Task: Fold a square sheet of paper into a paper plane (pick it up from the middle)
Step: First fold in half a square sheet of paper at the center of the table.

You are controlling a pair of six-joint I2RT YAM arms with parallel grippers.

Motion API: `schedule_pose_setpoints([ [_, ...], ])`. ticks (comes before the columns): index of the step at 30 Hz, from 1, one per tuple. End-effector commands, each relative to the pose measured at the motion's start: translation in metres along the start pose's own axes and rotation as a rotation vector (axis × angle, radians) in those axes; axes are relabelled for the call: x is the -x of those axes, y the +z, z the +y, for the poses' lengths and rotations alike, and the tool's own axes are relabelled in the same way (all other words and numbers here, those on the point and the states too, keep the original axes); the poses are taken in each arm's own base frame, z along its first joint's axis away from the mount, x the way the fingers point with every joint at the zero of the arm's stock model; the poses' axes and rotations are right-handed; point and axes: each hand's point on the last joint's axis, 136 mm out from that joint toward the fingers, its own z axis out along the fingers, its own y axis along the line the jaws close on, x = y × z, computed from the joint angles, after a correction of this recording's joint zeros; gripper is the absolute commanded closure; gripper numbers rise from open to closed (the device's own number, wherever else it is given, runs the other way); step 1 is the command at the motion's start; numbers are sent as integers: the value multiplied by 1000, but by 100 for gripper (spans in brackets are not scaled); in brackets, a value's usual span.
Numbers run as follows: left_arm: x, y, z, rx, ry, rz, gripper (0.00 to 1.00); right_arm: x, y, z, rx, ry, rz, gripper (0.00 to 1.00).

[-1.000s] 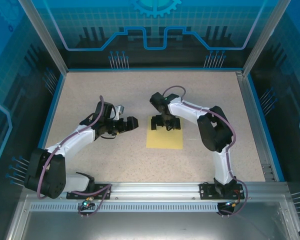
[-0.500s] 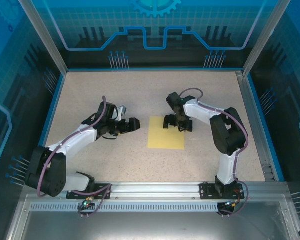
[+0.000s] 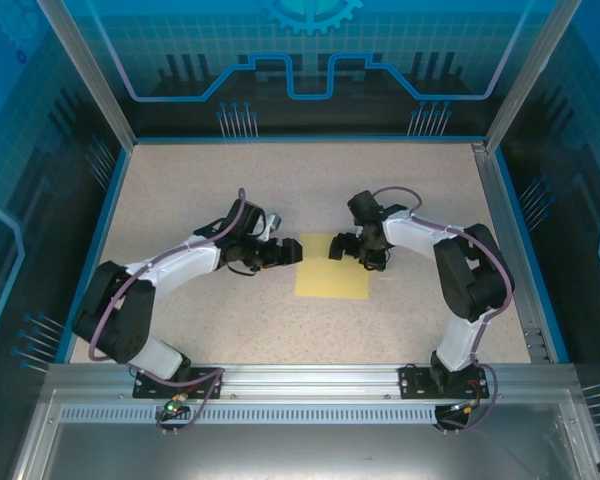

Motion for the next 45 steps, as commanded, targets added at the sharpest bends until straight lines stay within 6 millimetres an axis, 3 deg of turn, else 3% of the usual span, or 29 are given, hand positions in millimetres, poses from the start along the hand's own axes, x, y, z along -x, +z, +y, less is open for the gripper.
schedule_pose_setpoints([
  [1, 8, 11, -15, -16, -13, 8, 19, 0, 2, 10, 103, 4, 13, 10],
  [5, 9, 25, -21, -12, -10, 37, 27, 5, -7, -2, 66, -5, -17, 10],
  [15, 10, 47, -15, 10, -27, 71, 34, 6, -24, 4, 154, -18, -35, 10],
  [20, 6, 55, -13, 16, -28, 93, 35, 3, -14, -16, 88, 22, -14, 10],
  [32, 2, 64, -7, 29, -35, 107, 35, -7, -9, -29, 71, 23, -14, 10],
  [39, -3, 70, 0, 38, -45, 121, 35, -19, 9, -24, 136, 43, 31, 12],
  [45, -7, 74, 3, 42, -50, 137, 35, -21, 9, -5, 227, 27, 32, 20],
])
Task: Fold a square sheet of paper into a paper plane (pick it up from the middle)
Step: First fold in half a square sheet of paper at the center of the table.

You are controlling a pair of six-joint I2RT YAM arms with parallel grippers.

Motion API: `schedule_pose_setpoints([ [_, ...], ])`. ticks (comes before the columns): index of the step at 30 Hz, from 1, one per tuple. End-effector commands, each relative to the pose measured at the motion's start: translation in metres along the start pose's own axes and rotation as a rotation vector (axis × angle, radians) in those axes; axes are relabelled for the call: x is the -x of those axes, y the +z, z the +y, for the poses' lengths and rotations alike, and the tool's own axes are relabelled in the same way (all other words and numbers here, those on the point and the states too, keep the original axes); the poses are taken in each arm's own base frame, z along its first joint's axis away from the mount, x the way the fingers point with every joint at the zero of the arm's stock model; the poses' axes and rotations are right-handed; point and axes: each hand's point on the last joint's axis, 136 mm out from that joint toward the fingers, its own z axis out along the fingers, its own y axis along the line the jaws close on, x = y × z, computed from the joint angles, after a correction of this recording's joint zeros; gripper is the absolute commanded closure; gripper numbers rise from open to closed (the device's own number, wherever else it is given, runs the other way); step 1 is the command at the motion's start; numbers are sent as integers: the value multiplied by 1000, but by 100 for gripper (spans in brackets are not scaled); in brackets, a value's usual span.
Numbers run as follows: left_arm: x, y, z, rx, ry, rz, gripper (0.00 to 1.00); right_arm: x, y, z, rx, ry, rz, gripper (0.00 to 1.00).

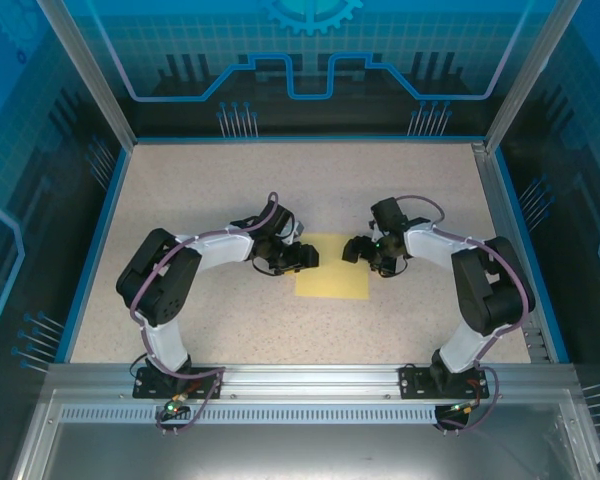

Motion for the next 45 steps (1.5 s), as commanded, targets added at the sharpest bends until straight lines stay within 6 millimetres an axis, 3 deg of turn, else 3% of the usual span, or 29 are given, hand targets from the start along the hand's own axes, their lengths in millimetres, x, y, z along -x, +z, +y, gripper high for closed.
schedule_pose_setpoints([
  [1, -1, 6, -3, -2, 6, 11, 35, -18, 16, 18, 116, -3, 75, 23],
  [11, -4, 9, 0, 7, 5, 20, 35, -18, 11, 26, 142, -9, 71, 32],
  [19, -3, 9, 1, 16, 5, 22, 35, -30, 11, 18, 116, 7, 89, 32],
  [27, -5, 11, 5, 28, 3, 32, 35, -37, 11, 23, 157, 13, 92, 32],
  [45, -10, 15, 5, 34, 9, 47, 35, -25, 3, 35, 291, 58, 42, 30],
])
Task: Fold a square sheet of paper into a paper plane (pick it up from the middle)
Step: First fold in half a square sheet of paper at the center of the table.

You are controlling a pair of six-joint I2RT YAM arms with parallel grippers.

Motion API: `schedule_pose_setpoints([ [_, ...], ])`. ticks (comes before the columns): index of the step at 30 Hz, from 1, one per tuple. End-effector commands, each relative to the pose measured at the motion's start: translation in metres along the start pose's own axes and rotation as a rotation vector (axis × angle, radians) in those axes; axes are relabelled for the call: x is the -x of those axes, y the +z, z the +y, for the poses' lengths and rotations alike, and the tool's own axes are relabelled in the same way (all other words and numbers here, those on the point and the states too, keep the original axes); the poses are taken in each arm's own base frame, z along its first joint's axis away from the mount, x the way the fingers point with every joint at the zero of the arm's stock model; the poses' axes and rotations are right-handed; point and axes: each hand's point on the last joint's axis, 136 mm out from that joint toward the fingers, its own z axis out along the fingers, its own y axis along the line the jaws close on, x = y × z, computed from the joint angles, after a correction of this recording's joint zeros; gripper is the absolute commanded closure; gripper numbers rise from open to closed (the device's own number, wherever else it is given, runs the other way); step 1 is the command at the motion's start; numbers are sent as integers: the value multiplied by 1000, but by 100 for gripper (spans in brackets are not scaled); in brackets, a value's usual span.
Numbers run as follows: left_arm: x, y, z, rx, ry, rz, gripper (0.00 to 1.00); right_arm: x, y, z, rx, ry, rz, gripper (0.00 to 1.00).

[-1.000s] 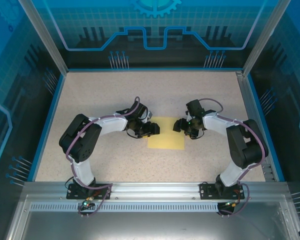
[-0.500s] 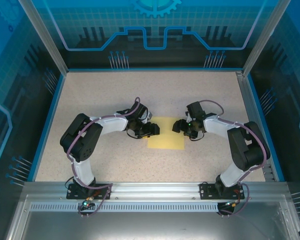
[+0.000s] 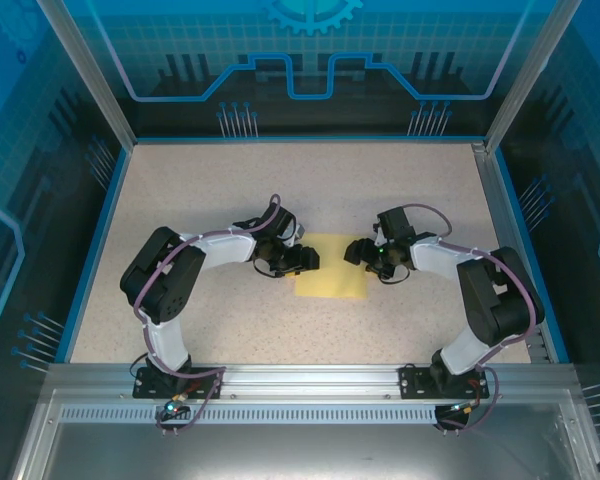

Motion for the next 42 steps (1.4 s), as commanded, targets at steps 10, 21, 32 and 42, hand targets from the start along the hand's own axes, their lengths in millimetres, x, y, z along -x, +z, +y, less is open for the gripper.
schedule_pose_setpoints([
  [10, -7, 9, 2, 30, 22, 32, 35, -9, 7, 49, 281, -23, 105, 25],
  [21, -10, 10, 8, 58, 27, 40, 35, 13, 9, 51, 264, -11, 68, 18],
  [32, -12, 10, 11, 72, 33, 43, 35, 27, -5, 51, 268, -86, 42, 16],
  [42, -8, 6, 3, 56, 45, 29, 35, 35, -25, 53, 259, -113, 17, 30],
])
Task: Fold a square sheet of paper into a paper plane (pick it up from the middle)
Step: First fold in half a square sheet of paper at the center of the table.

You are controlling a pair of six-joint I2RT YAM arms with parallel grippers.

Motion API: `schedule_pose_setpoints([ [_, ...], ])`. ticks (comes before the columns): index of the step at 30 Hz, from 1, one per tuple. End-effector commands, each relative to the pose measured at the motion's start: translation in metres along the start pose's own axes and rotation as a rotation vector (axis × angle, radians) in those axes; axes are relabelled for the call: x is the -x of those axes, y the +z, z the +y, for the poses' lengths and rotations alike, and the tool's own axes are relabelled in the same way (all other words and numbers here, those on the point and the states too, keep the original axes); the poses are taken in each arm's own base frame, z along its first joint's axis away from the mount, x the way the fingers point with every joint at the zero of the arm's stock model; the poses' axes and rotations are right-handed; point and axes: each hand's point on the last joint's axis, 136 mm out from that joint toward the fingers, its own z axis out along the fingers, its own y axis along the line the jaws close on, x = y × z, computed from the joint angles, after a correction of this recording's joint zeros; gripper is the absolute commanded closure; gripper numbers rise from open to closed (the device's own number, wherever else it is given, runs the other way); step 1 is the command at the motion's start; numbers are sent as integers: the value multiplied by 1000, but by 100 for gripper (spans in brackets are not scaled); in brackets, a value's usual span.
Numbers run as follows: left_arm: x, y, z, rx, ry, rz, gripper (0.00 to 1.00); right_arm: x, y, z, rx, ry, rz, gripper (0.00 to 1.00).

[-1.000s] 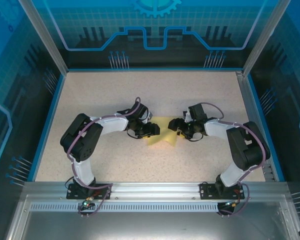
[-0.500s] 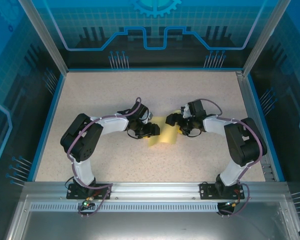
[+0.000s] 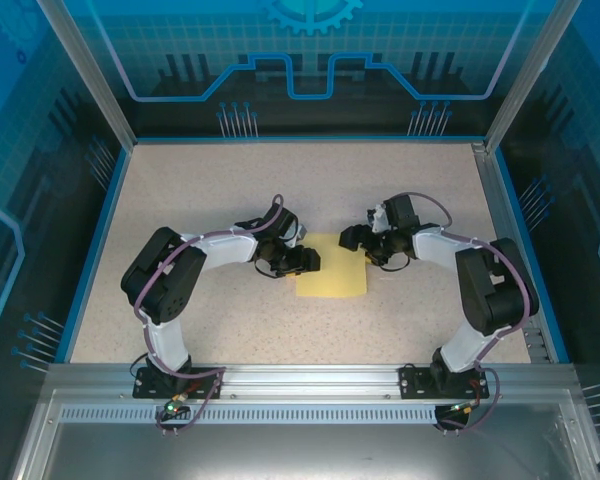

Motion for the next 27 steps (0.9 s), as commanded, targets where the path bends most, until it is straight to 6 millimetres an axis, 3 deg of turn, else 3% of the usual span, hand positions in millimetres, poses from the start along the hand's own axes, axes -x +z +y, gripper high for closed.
schedule_pose_setpoints([
  [1, -6, 4, 2, 34, 12, 30, 35, 12, -15, 16, 31, -34, -21, 32],
  [5, -4, 2, 0, 30, 10, 20, 36, 11, -17, 19, 36, -27, -19, 38],
  [12, 4, -15, -22, -35, 28, -40, 34, 9, -23, 48, 140, -9, -27, 30],
  [22, 8, -42, -66, -228, 33, -98, 24, 3, -15, 68, 154, 74, -35, 25],
  [27, 8, -43, -70, -257, 23, -101, 20, 2, -8, 74, 165, 97, -29, 23],
])
